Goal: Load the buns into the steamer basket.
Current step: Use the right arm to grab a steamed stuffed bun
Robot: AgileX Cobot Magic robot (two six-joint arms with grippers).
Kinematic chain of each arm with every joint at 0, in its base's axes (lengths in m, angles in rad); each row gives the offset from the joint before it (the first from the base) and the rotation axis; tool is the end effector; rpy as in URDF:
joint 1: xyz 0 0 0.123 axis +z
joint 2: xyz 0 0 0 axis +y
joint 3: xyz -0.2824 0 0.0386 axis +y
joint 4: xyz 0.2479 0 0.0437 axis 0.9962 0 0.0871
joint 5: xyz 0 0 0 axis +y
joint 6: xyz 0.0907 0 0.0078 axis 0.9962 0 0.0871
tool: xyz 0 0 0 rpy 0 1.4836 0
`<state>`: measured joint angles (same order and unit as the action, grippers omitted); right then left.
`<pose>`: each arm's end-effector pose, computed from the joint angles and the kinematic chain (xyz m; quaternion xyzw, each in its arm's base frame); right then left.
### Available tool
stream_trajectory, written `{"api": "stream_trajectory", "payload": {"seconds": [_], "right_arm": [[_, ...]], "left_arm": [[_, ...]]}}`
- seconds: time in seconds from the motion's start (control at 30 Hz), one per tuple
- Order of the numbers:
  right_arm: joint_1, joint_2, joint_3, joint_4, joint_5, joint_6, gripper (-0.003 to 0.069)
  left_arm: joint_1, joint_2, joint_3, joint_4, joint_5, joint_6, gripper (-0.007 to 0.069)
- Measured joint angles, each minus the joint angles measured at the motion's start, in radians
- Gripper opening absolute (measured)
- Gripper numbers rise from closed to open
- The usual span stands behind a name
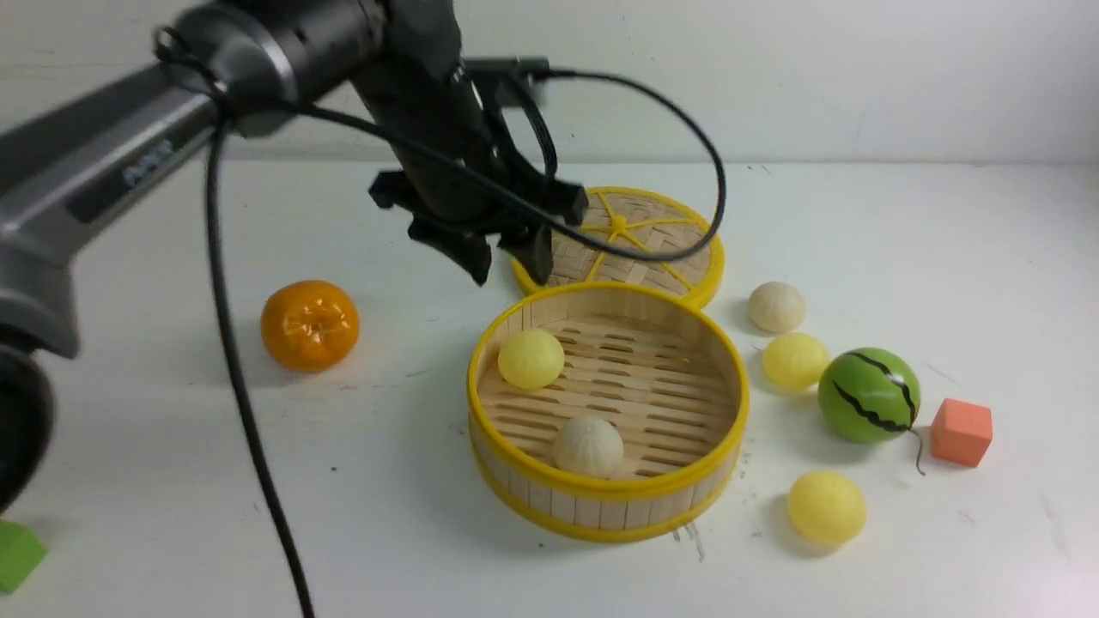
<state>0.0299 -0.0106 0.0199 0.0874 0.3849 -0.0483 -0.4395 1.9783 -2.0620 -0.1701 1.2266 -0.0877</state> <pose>0.0521 0.0046 0.1725 -0.0085 0.8064 0.0317 0.5904 0.3877 -0.1983 0.3532 0.1614 0.9499 -0.1478 0.2230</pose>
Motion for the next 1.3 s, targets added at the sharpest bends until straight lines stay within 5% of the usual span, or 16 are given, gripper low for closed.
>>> {"api": "stream_trajectory", "payload": {"seconds": [0.03, 0.2, 0.43, 0.87, 1.3], "right_arm": [[0.0, 0.0, 0.0, 0.0, 0.0, 0.0, 0.0239], [0.0, 0.0, 0.0, 0.0, 0.0, 0.0, 0.0239], [0.0, 0.0, 0.0, 0.0, 0.0, 0.0, 0.0239], [0.0, 0.0, 0.0, 0.0, 0.0, 0.0, 0.0239], [0.0, 0.0, 0.003, 0.075, -0.03, 0.028, 0.0239]], "left_arm": [[-0.001, -0.011, 0.003, 0.001, 0.0, -0.003, 0.0338], [-0.041, -0.351, 0.237, 0.02, -0.001, -0.024, -0.001], [-0.133, -0.826, 0.808, 0.02, -0.357, -0.014, -0.0013], [-0.146, -1.671, 1.793, -0.032, -1.12, -0.013, -0.0013], [-0.146, -1.906, 1.997, -0.035, -1.158, -0.013, -0.0013]]}}
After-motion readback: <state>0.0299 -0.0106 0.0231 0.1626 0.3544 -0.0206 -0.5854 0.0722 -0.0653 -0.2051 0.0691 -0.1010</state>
